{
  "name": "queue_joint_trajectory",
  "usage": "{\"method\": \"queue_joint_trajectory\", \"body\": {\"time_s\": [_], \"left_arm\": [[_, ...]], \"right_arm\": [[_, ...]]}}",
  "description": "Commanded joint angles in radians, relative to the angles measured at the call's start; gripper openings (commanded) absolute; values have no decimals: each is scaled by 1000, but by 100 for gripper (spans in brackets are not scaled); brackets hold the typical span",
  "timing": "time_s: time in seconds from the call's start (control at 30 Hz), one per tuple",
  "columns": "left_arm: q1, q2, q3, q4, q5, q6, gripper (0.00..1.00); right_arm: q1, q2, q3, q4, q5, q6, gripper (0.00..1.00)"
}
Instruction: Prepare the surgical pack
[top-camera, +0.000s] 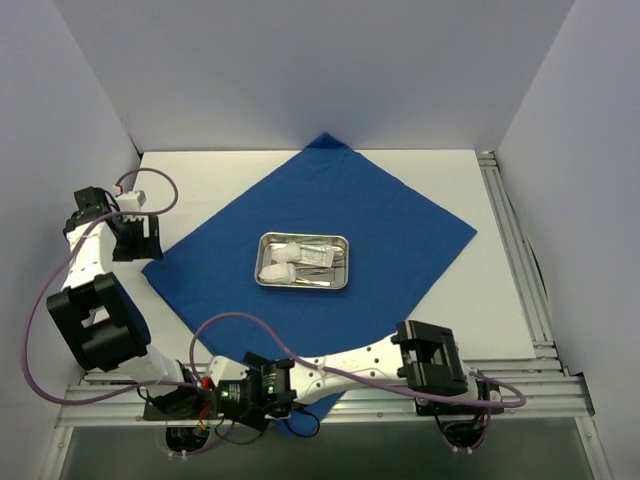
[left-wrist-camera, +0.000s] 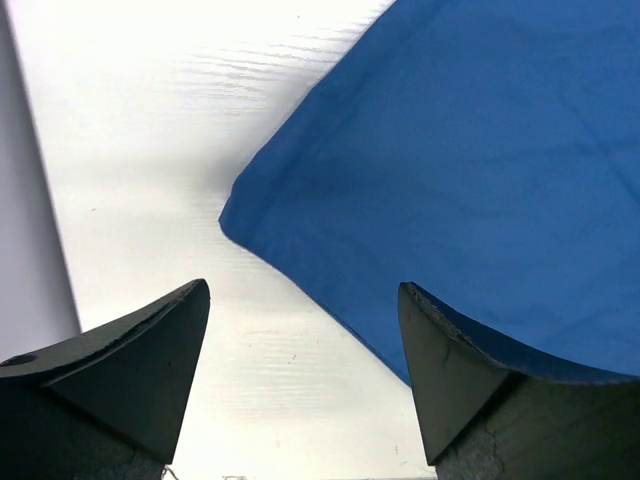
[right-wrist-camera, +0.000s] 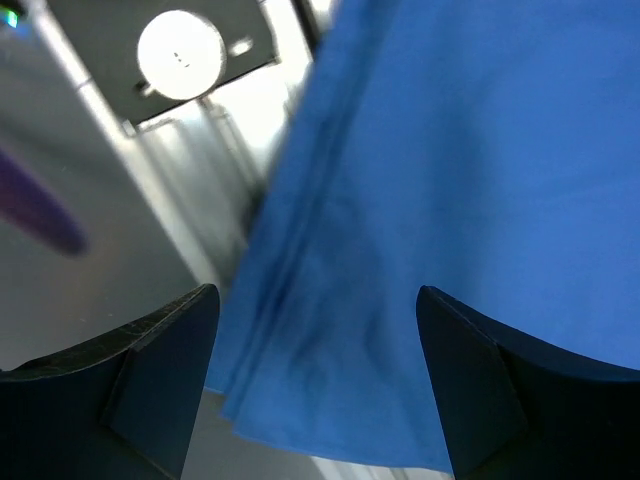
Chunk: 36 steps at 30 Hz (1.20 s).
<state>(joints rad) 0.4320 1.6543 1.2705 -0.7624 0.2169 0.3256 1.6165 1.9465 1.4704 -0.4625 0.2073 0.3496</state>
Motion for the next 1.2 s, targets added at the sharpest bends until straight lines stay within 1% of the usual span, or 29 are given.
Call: {"method": "queue_joint_trajectory", "body": {"time_s": [0.0, 0.1, 0.2, 0.27, 0.47, 0.6, 0.7, 0.83, 0.9, 1.0, 1.03, 1.1, 1.13, 1.17], "left_arm": [[-1, -89, -31, -35, 3, 27, 85], [-1, -136, -57, -41, 1, 35, 85], [-1, -163, -68, -38, 6, 35, 85], [1, -166, -63, -44, 6, 33, 85], [1, -177, -45, -52, -4, 38, 86], [1, -171, -30, -52, -8, 38, 86], [2, -154, -17, -46, -8, 27, 86], [5, -119, 6, -45, 1, 10, 86], [5, -105, 23, -43, -4, 7, 86], [5, -80, 41, -48, -11, 4, 86], [5, -74, 52, -51, -11, 3, 86], [5, -73, 58, -52, -13, 1, 86], [5, -73, 58, -51, -11, 0, 86], [4, -74, 58, -49, -5, -2, 86]], "right_arm": [[32, 61, 70, -85, 4, -24, 75], [40, 77, 80, -85, -5, -38, 73], [36, 51, 32, -25, -17, -46, 73], [28, 55, 22, -19, -23, -55, 72], [26, 135, 68, -53, -26, -100, 70], [22, 154, 47, -77, -5, -98, 66], [13, 126, -4, -68, 7, -87, 63], [-18, 53, -105, -1, -5, -67, 59], [-24, 43, -143, 25, -12, -67, 56], [-26, 45, -150, 28, -5, -64, 50], [-24, 42, -153, 30, -2, -63, 42], [-26, 34, -163, 39, 4, -60, 35], [-27, 31, -165, 44, 7, -60, 26], [-29, 29, -168, 47, 7, -58, 21]]}}
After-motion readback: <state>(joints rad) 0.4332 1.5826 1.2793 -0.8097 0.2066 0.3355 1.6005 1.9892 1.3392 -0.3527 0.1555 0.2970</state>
